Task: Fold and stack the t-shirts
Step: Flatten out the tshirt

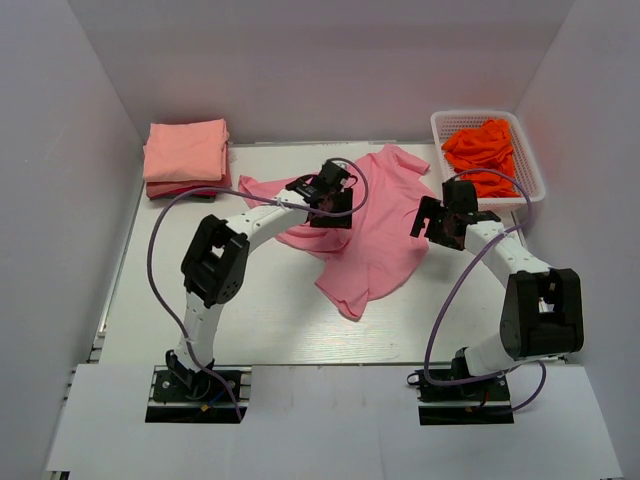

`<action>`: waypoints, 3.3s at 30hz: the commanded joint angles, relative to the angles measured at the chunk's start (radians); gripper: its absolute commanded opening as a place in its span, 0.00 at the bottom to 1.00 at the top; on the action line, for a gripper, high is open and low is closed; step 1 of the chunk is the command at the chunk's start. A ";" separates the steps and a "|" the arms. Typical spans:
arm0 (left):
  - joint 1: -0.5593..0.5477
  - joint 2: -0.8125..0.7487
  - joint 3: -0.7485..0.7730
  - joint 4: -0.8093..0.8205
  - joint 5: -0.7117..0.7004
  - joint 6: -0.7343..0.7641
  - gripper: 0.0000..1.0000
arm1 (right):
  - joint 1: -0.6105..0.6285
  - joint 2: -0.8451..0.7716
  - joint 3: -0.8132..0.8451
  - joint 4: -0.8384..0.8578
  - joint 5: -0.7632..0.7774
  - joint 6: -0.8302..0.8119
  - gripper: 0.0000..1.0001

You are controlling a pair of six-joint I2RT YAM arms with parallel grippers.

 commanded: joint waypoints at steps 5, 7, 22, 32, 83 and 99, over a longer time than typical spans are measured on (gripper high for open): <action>-0.013 0.026 0.082 0.015 0.116 -0.033 0.69 | -0.006 0.014 -0.002 0.003 0.006 -0.006 0.90; -0.023 0.063 0.127 -0.054 0.046 -0.042 0.61 | -0.006 0.017 0.001 0.002 0.007 -0.006 0.90; -0.023 0.100 0.108 -0.042 0.082 -0.044 0.52 | -0.009 0.025 -0.004 0.000 0.010 -0.006 0.90; -0.023 0.124 0.118 -0.077 0.021 -0.013 0.24 | -0.010 0.028 -0.019 0.017 -0.055 0.009 0.90; 0.491 0.325 0.681 0.633 0.020 0.265 0.00 | -0.122 -0.015 0.016 0.026 0.065 -0.135 0.00; 0.491 -0.445 0.223 0.544 -0.069 0.346 0.00 | -0.122 -0.447 0.165 0.154 0.147 -0.232 0.00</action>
